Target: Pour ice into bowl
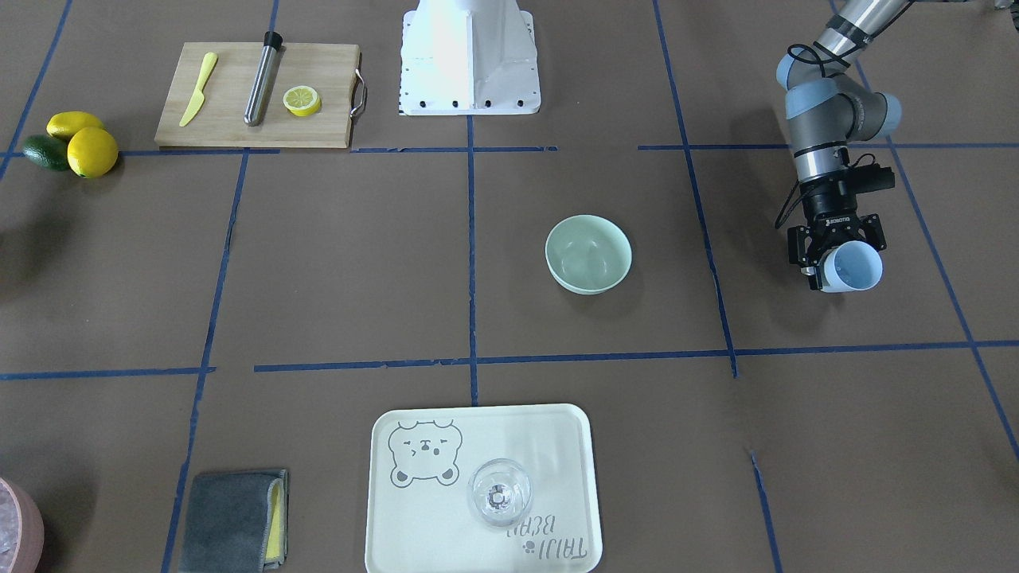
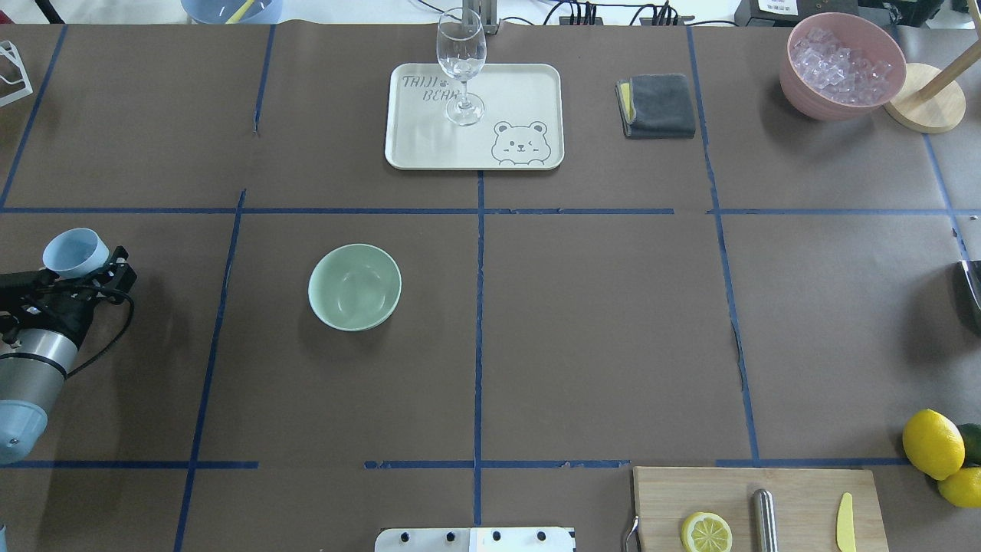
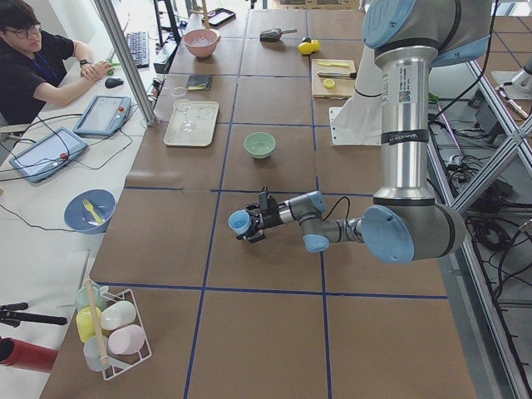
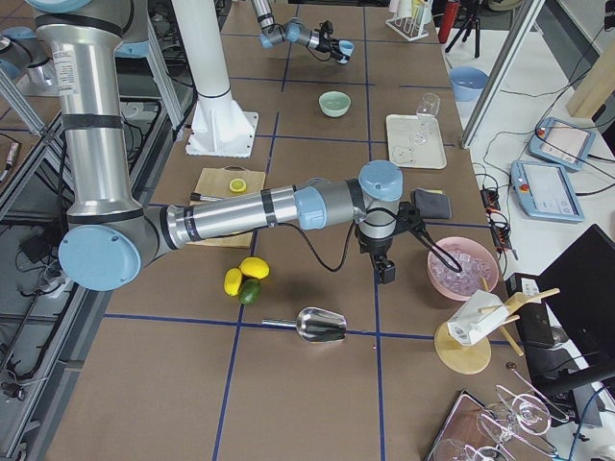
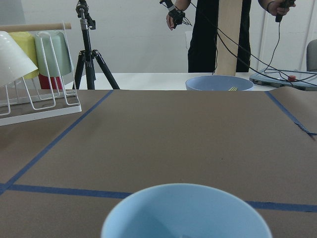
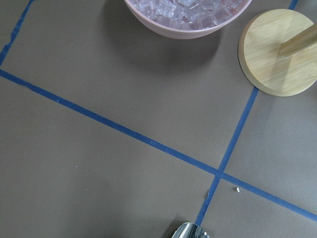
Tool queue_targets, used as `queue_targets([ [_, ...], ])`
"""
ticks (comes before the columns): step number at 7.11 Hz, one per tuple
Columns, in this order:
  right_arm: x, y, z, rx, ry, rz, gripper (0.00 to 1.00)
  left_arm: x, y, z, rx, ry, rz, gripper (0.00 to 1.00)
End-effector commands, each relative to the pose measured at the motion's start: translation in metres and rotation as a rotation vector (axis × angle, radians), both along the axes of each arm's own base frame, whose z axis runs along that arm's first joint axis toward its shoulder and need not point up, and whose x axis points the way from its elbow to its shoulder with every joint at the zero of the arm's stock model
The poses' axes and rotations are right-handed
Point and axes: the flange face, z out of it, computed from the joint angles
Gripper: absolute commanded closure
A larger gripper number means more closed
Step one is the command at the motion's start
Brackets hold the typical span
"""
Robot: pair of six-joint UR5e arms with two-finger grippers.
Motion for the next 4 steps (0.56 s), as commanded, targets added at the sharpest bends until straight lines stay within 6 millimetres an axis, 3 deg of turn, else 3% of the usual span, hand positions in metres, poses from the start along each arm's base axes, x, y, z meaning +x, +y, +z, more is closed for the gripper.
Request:
queue_targets([
  [1,0.0,0.0,-0.001,0.003,0.0,0.001,0.0,0.002,-0.002,-0.001,0.002,0.008,-0.002,0.55],
  [2,0.0,0.0,-0.001,0.003,0.0,0.001,0.0,0.0,-0.001,-0.002,0.007,0.015,-0.002,1.0],
  [3,0.0,0.0,-0.002,0.004,0.0,0.001,0.0,-0.004,0.0,-0.01,0.021,0.039,0.003,1.0],
  [4,0.0,0.0,-0.002,0.003,-0.001,0.002,0.0,-0.008,0.0,-0.035,0.055,0.022,0.022,1.0],
])
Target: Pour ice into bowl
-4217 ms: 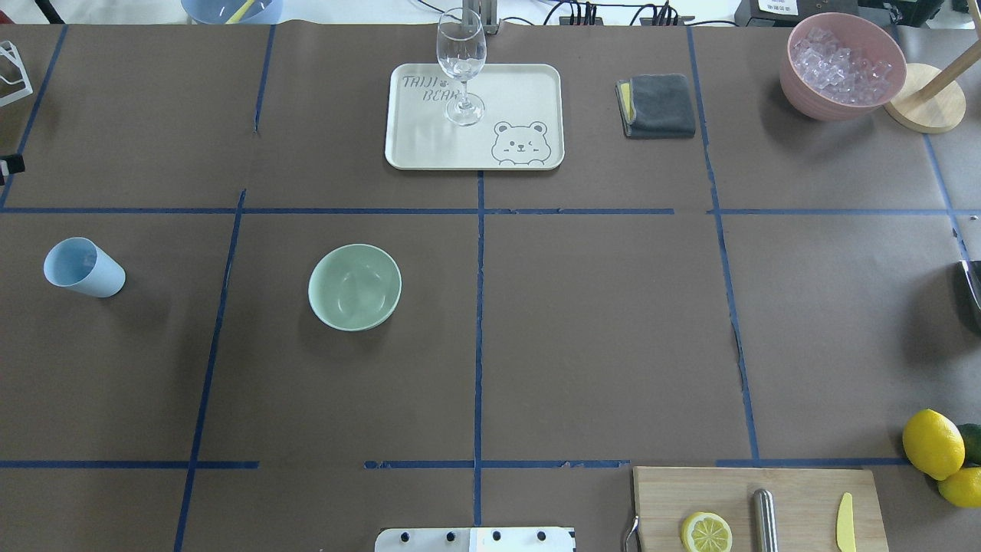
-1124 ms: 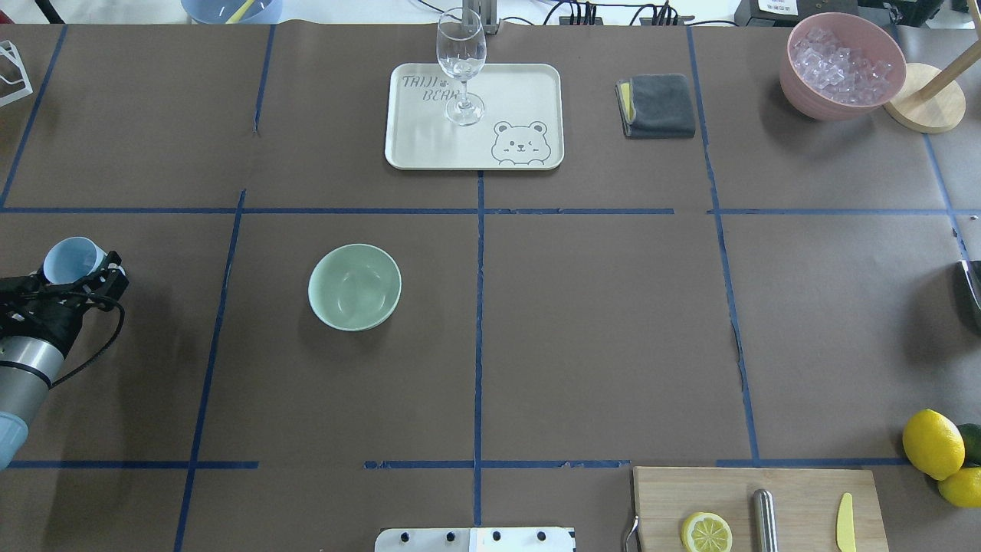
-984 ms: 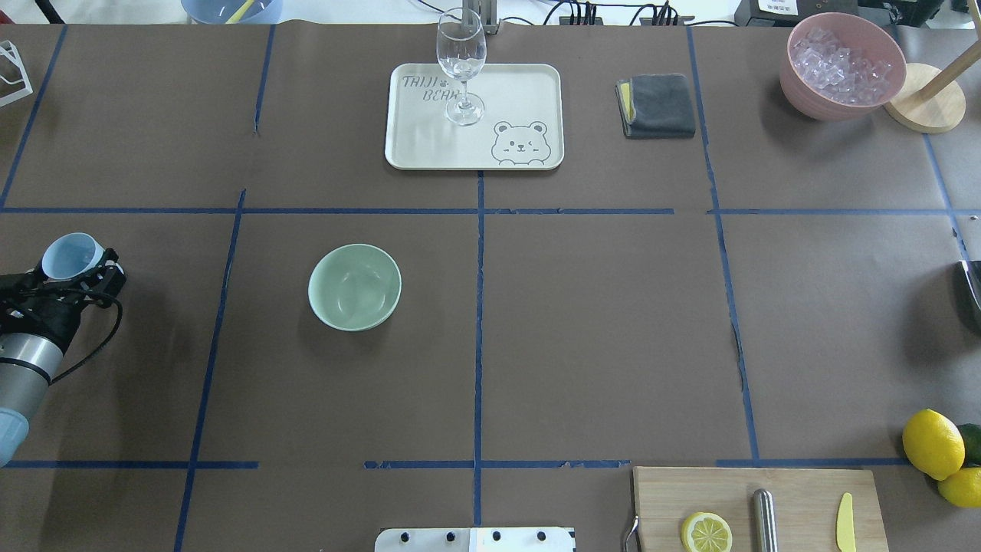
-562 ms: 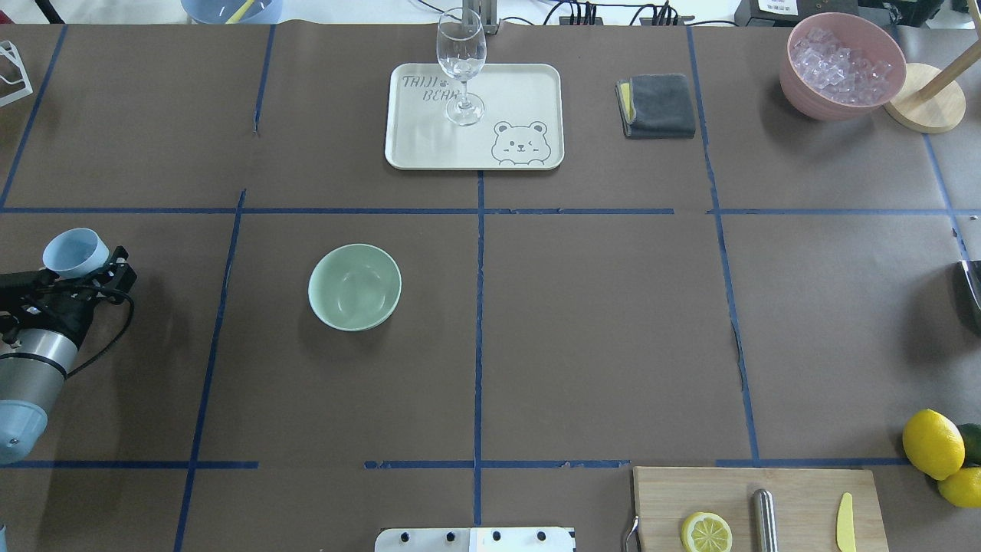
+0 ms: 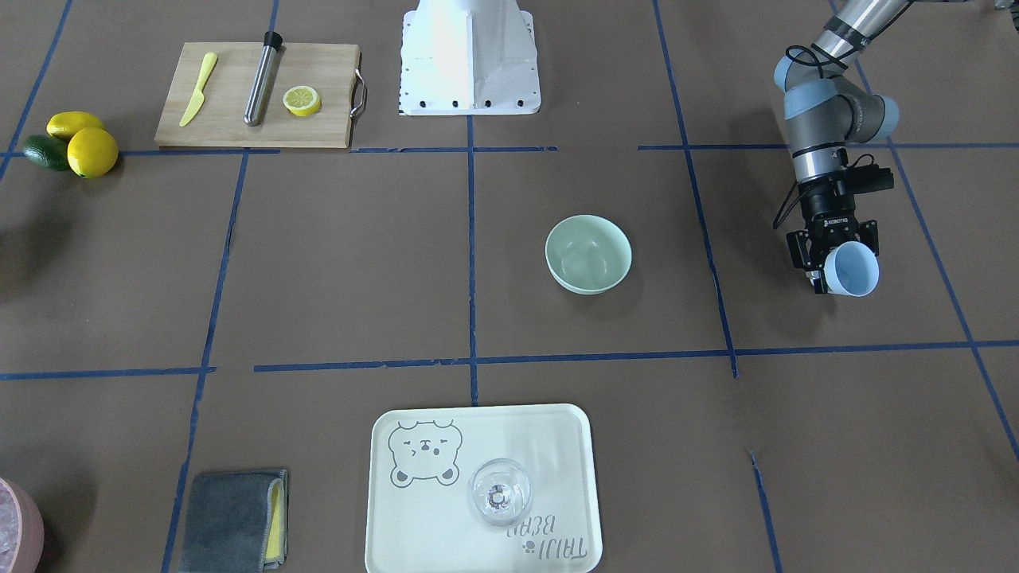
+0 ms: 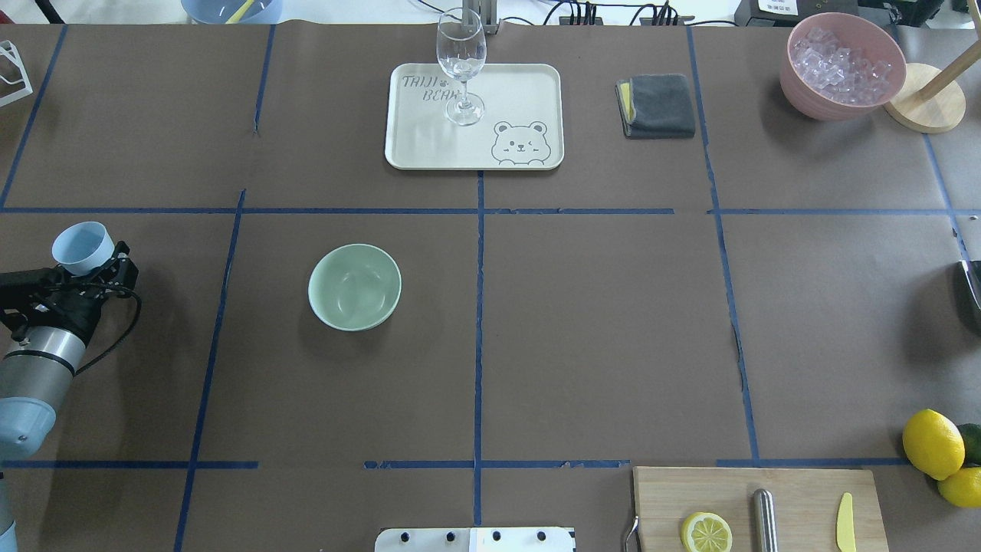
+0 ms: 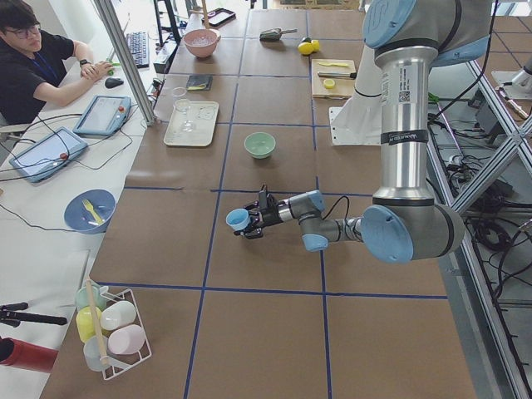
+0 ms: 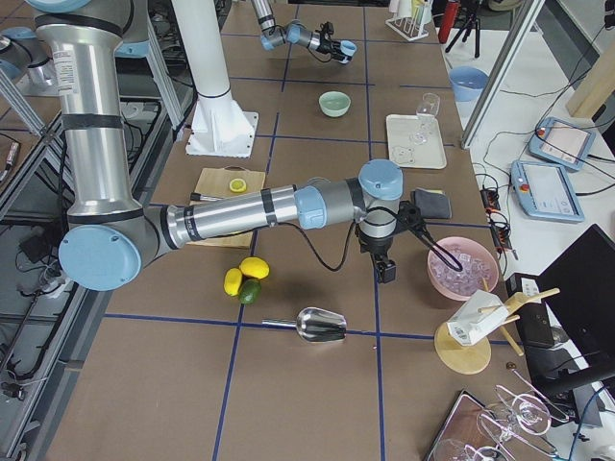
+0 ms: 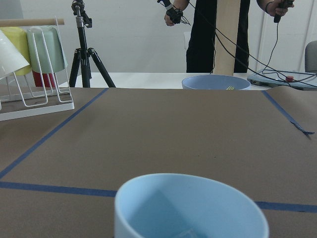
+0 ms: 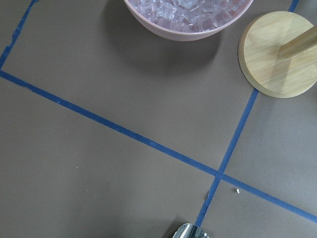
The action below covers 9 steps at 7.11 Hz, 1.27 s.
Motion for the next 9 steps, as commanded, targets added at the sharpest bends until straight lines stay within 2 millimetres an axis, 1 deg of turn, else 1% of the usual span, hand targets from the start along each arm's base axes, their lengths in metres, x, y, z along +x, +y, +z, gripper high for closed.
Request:
queue_targets([
  [1,0.0,0.0,0.0,0.0,0.0,0.001,0.0,-0.003,0.0,-0.044,0.065,-0.059,0.063,1.0],
  [3,0.001,0.002,0.004,-0.034,0.001,0.031,0.0,0.008,0.005,-0.125,0.212,-0.232,0.256,1.0],
  [4,0.002,0.012,0.015,-0.115,-0.006,0.097,0.0,0.024,0.001,-0.158,0.271,-0.247,0.271,1.0],
  [5,0.003,0.026,0.033,-0.17,-0.006,0.119,0.0,0.035,-0.003,-0.166,0.279,-0.243,0.269,1.0],
  [6,0.011,0.041,0.049,-0.198,-0.002,0.127,0.0,0.037,-0.003,-0.167,0.289,-0.297,0.283,1.0],
  [7,0.018,0.044,0.051,-0.2,-0.004,0.138,0.0,0.05,-0.005,-0.185,0.358,-0.437,0.32,1.0],
  [8,0.02,0.044,0.052,-0.202,-0.003,0.144,0.0,0.059,-0.007,-0.2,0.418,-0.567,0.346,1.0],
  [9,0.021,0.044,0.052,-0.203,-0.004,0.148,0.0,0.064,-0.002,-0.203,0.442,-0.621,0.368,1.0],
])
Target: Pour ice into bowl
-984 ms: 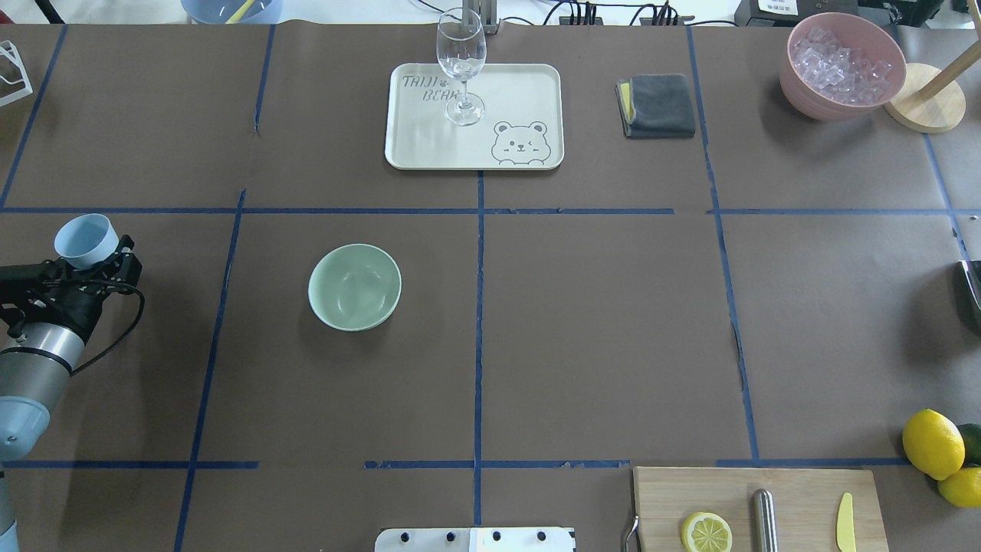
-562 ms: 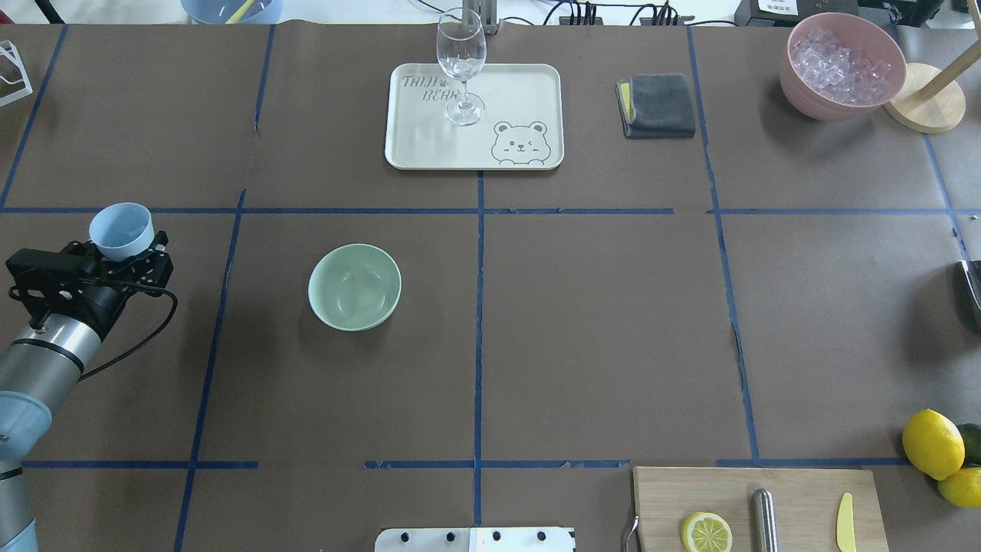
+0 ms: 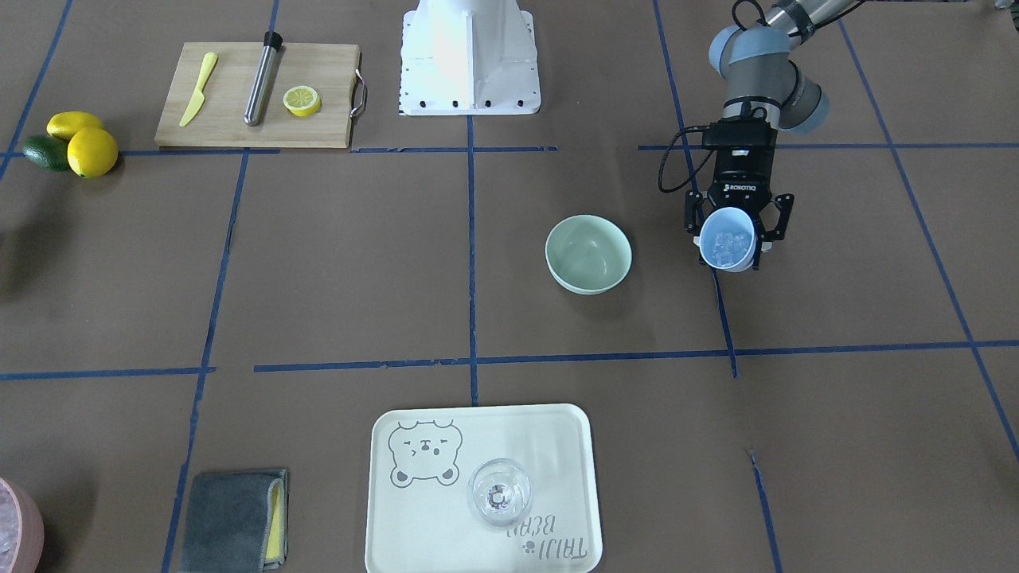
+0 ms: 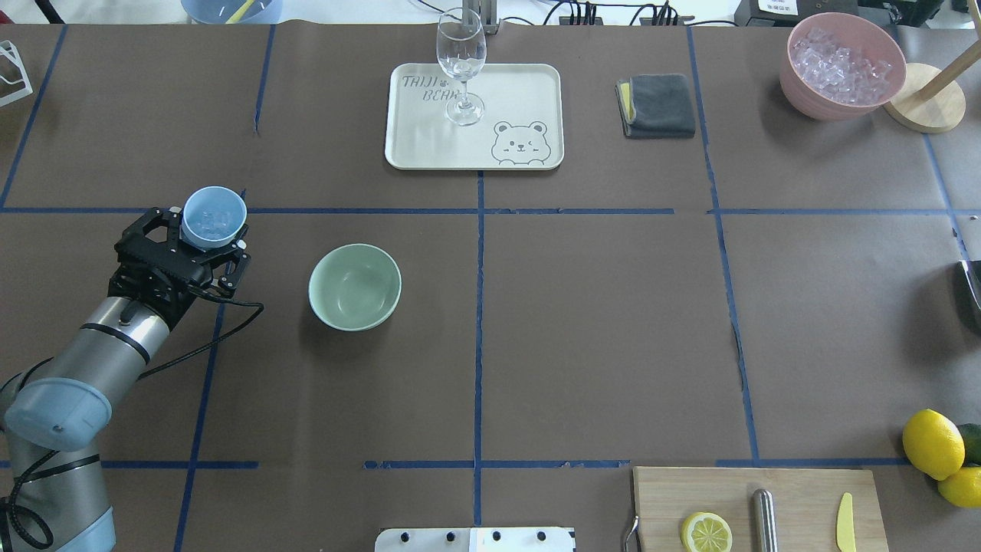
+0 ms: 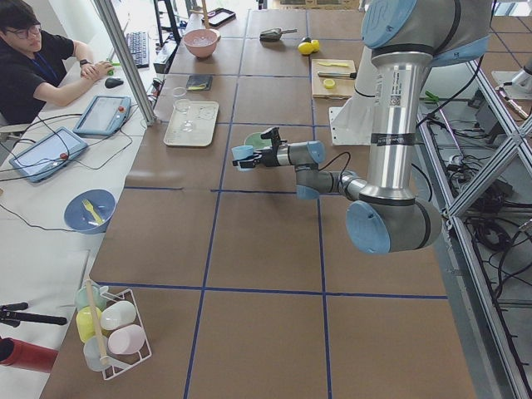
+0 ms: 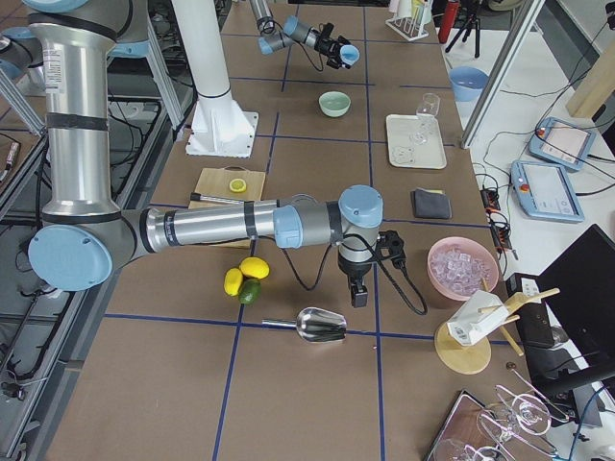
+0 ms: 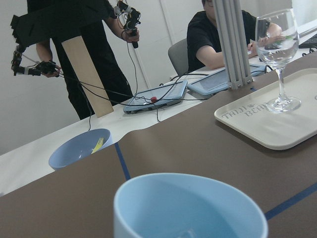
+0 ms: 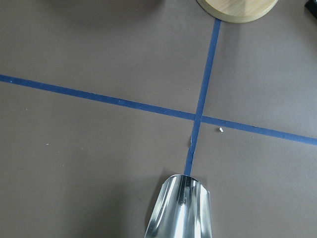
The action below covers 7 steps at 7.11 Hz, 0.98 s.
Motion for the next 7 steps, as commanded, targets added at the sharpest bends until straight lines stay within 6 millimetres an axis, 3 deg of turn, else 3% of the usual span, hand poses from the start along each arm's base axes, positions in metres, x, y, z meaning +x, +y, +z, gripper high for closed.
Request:
queue_targets([
  [1,0.004,0.001,0.001,-0.004,0.0,0.011,0.0,0.02,0.013,-0.009,0.061,-0.106,0.045,1.0],
  [2,0.005,0.003,0.003,-0.008,0.0,0.013,0.0,0.032,0.016,0.01,0.07,-0.196,0.066,1.0],
  [3,0.008,0.006,0.006,-0.013,0.001,0.017,0.0,0.043,0.014,-0.002,0.122,-0.277,0.076,1.0],
  [4,0.009,0.007,0.007,-0.016,0.0,0.02,0.0,0.042,0.012,-0.002,0.176,-0.45,0.047,1.0],
  [5,0.009,0.007,0.007,-0.016,0.0,0.02,0.0,0.048,0.01,-0.024,0.26,-0.605,0.053,1.0],
  [7,0.009,0.007,0.008,-0.02,0.001,0.022,0.0,0.064,0.007,-0.047,0.348,-0.799,0.077,1.0],
])
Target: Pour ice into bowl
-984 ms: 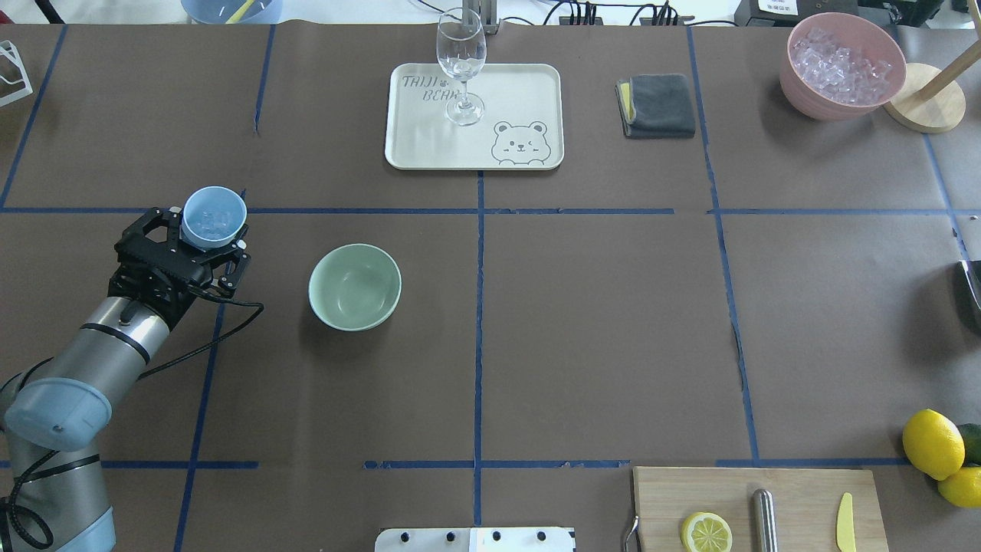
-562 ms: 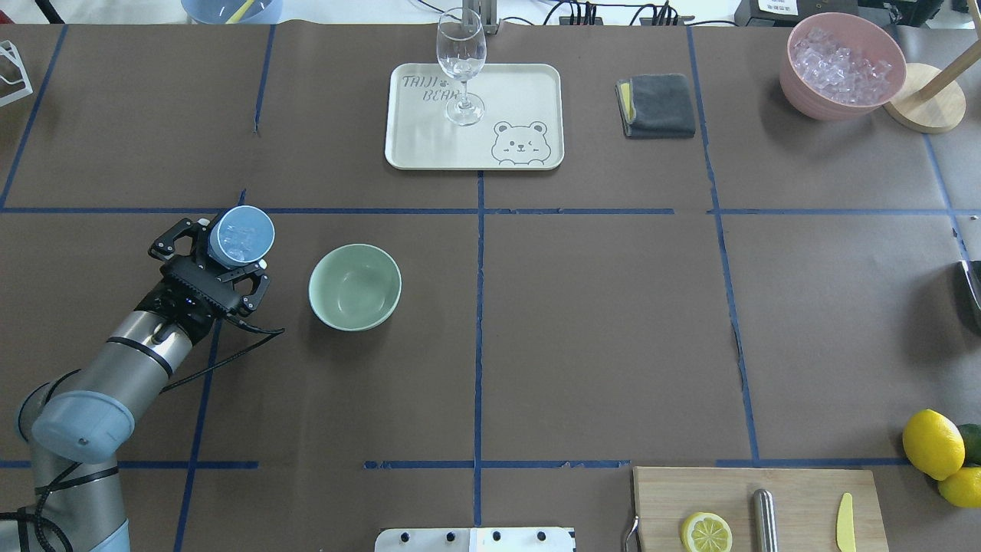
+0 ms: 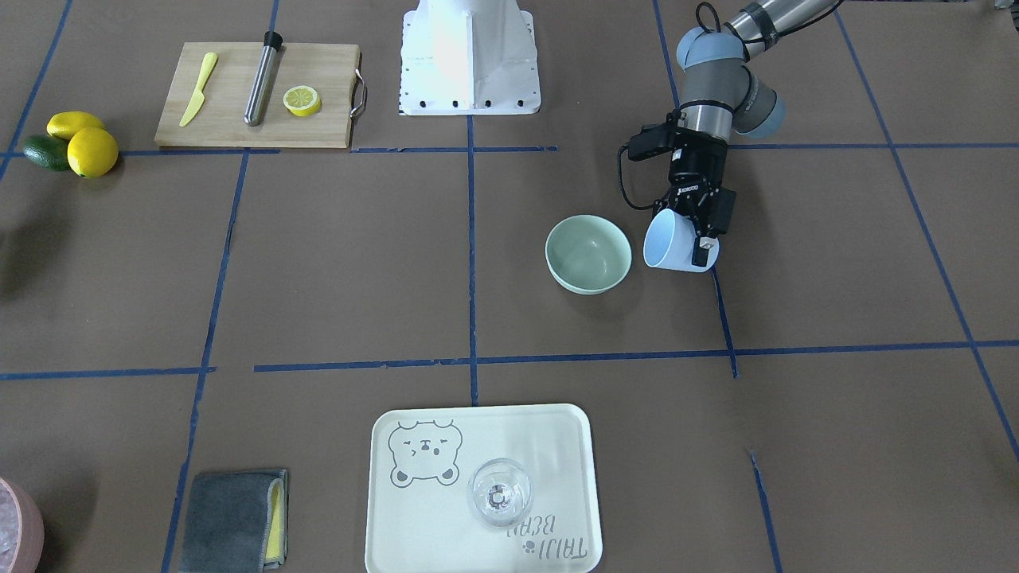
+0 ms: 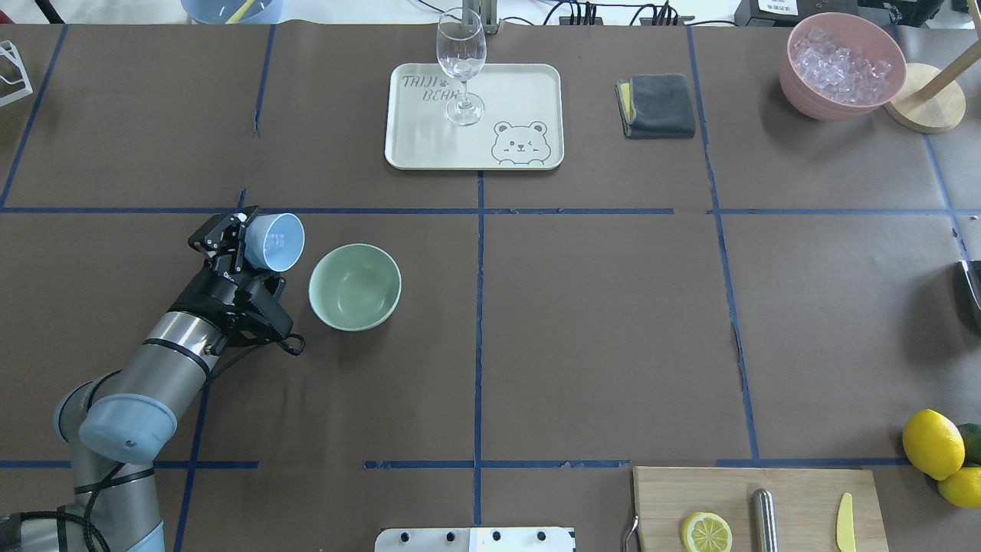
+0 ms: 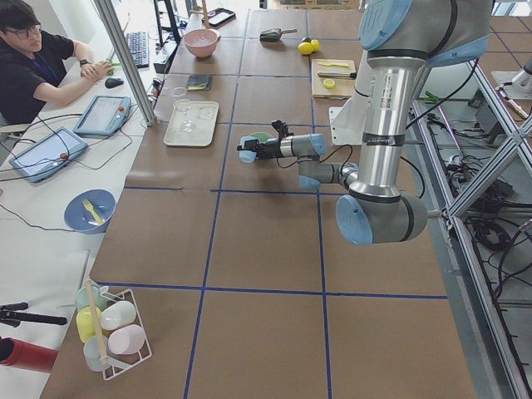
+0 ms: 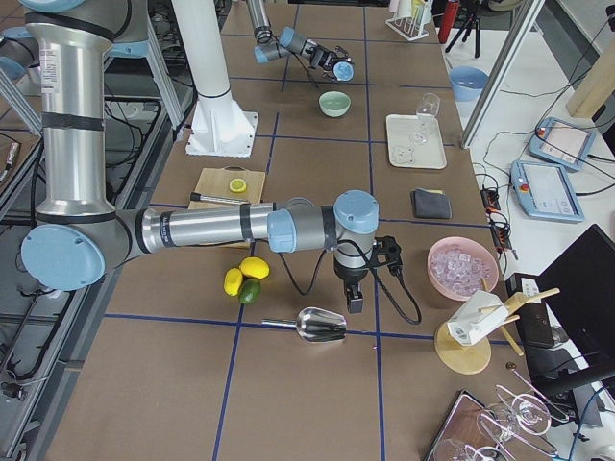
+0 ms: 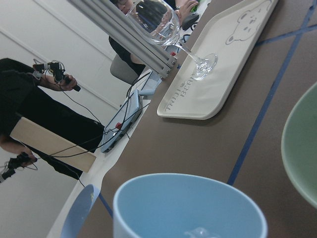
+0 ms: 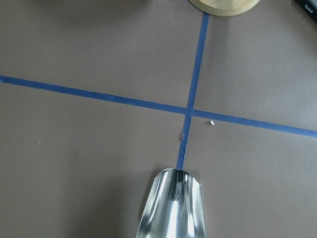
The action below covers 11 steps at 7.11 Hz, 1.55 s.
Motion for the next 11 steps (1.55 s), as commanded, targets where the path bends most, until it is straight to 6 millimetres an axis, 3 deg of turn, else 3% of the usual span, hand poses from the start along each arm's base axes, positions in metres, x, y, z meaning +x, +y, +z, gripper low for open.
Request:
queue_targets([
  [1,0.001,0.0003,0.0009,-0.003,0.001,0.003,0.0,0.0242,-0.0061,-0.0292,0.093,-0.242,0.025,1.0],
  [6,0.001,0.0003,0.0025,-0.007,0.001,0.004,0.0,0.0288,-0.0046,-0.0342,0.215,-0.58,0.074,1.0],
  [11,0.001,0.0003,0.0025,-0.007,0.001,0.004,0.0,0.0295,-0.0039,-0.0356,0.244,-0.645,0.083,1.0],
])
